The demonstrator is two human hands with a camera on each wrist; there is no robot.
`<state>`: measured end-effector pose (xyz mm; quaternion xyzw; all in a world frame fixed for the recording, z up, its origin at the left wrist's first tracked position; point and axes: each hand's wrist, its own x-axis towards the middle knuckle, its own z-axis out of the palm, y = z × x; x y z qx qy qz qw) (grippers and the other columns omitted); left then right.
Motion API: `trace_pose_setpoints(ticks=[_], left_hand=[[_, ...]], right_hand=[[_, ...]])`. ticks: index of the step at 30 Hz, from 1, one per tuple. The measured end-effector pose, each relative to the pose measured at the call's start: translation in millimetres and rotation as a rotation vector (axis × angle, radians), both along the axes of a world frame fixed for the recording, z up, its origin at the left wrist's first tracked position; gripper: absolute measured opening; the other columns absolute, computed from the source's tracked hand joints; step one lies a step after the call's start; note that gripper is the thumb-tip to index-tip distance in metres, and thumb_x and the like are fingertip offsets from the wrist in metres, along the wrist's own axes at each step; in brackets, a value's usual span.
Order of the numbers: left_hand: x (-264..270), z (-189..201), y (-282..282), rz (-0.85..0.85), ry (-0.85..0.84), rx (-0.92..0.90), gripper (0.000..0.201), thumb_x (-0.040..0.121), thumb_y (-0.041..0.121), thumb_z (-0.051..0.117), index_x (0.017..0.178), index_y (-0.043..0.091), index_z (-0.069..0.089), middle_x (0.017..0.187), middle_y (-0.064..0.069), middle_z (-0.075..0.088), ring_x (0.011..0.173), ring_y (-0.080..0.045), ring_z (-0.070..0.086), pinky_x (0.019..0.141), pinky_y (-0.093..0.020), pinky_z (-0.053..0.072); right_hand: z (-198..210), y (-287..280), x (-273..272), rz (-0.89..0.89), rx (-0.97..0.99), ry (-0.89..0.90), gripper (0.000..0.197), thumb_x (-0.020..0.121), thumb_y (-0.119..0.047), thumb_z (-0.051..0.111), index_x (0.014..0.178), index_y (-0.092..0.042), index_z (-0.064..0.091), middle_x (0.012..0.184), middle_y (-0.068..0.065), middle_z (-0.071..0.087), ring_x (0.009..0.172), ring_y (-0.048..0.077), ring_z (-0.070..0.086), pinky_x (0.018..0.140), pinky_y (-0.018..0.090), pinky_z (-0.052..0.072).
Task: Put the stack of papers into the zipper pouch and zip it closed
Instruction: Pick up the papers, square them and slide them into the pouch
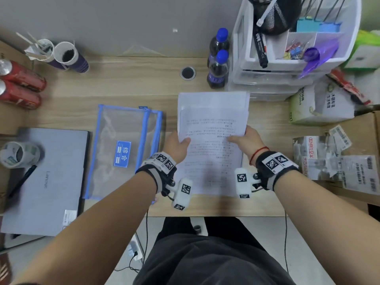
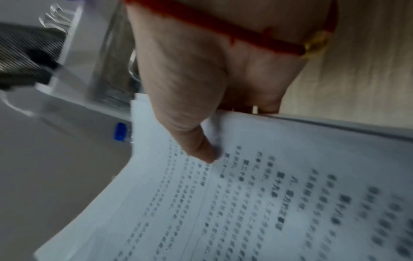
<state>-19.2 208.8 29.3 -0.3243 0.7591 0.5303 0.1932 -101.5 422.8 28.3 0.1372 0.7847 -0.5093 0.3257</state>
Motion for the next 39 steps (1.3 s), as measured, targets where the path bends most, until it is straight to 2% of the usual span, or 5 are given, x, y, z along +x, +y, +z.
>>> trace_pose_setpoints(ticks=[10,25,30,36,39], left_hand=[[-28,91,-37,0.065,0.476,0.076,0.032,0.093,0.010,0.060,0.124,0.000,0.060,0.118,-0.007,0.069,0.102,-0.001,0.067,0.094,-0.024,0.052],[-19,70,-38,-0.029,0.371,-0.138,0.035,0.092,0.016,0.060,0.126,0.008,0.061,0.121,-0.007,0.069,0.115,-0.022,0.062,0.099,-0.036,0.049],[-15,69,-39,-0.090,0.288,-0.259,0.018,0.097,0.017,0.052,0.098,0.006,0.067,0.086,0.001,0.066,0.082,-0.014,0.058,0.077,-0.020,0.038],[-9,58,-42,-0.183,0.141,-0.298,0.030,0.099,0.027,0.048,0.086,0.003,0.060,0.076,-0.009,0.062,0.080,-0.022,0.055,0.077,-0.039,0.047],[-7,63,-41,-0.062,0.227,-0.201,0.027,0.101,0.025,0.045,0.116,0.006,0.059,0.102,0.004,0.060,0.095,-0.014,0.053,0.084,-0.027,0.040]], right_hand=[[102,-20,-19,-0.104,-0.324,0.421,0.039,0.071,0.018,0.067,0.098,-0.009,0.067,0.091,-0.002,0.074,0.087,0.010,0.068,0.081,0.024,0.054],[77,-17,-13,-0.020,-0.267,0.361,0.035,0.077,-0.005,0.076,0.108,-0.017,0.066,0.110,0.006,0.072,0.105,0.021,0.068,0.097,0.042,0.053],[72,-18,-11,0.019,-0.198,0.343,0.030,0.082,-0.006,0.072,0.094,-0.032,0.065,0.102,-0.003,0.070,0.097,0.015,0.067,0.094,0.042,0.053],[61,-19,-1,0.106,-0.111,0.291,0.028,0.086,-0.005,0.067,0.114,-0.008,0.064,0.111,0.007,0.068,0.099,0.019,0.065,0.096,0.039,0.051],[63,-20,-2,0.136,-0.092,0.281,0.024,0.087,-0.012,0.067,0.112,-0.011,0.068,0.109,0.004,0.070,0.096,0.018,0.068,0.090,0.038,0.055]])
